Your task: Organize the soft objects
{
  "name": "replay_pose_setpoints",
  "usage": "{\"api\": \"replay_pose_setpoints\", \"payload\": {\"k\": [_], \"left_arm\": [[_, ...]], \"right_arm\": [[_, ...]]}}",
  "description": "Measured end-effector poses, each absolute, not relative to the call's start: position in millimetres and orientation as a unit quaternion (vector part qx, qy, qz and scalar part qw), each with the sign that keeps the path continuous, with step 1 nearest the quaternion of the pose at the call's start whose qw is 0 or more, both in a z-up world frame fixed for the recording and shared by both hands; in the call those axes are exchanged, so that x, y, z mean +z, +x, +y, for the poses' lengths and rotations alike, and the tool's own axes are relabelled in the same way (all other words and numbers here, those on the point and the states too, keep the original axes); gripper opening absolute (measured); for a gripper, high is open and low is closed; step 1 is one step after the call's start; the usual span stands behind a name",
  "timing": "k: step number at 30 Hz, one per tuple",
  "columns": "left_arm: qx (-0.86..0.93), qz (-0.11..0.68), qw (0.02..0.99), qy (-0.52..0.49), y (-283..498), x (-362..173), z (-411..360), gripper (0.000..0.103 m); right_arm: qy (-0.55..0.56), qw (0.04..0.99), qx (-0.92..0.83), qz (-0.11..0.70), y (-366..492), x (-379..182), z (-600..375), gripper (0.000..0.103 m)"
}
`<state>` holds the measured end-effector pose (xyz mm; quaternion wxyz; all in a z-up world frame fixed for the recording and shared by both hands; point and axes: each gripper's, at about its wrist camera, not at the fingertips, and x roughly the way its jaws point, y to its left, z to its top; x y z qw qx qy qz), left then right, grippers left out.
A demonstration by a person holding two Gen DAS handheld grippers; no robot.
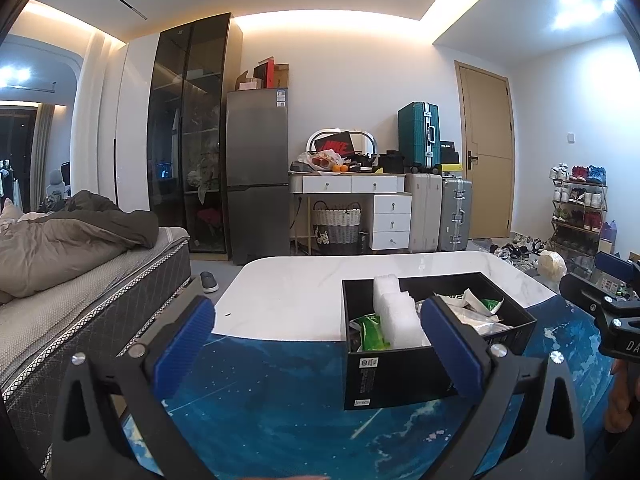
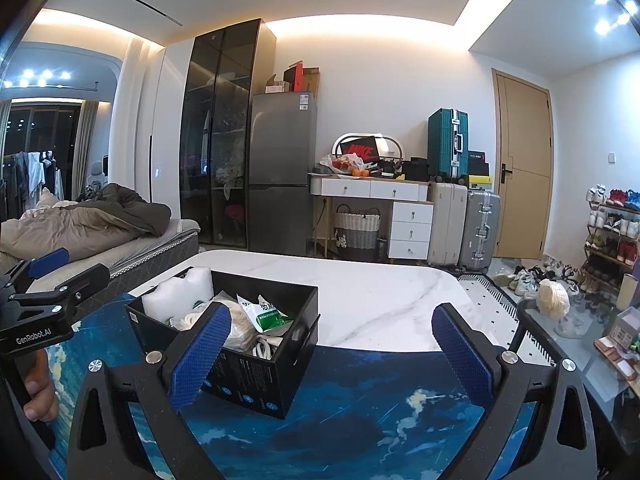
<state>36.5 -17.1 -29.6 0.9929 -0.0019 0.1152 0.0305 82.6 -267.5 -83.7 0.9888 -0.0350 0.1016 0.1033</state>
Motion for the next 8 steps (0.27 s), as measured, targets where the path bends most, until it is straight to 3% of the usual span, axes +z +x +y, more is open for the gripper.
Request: {"api": "replay_pose_setpoints", "payload": {"k": [8], "left_arm": [[0.037,0.120,0.992,-0.003,37.5,-30.0,-16.2,0.103]], "right_arm": [[-0.036,0.989,0.104,0.102,82.6,-84.1,-267.6,0.102]]}}
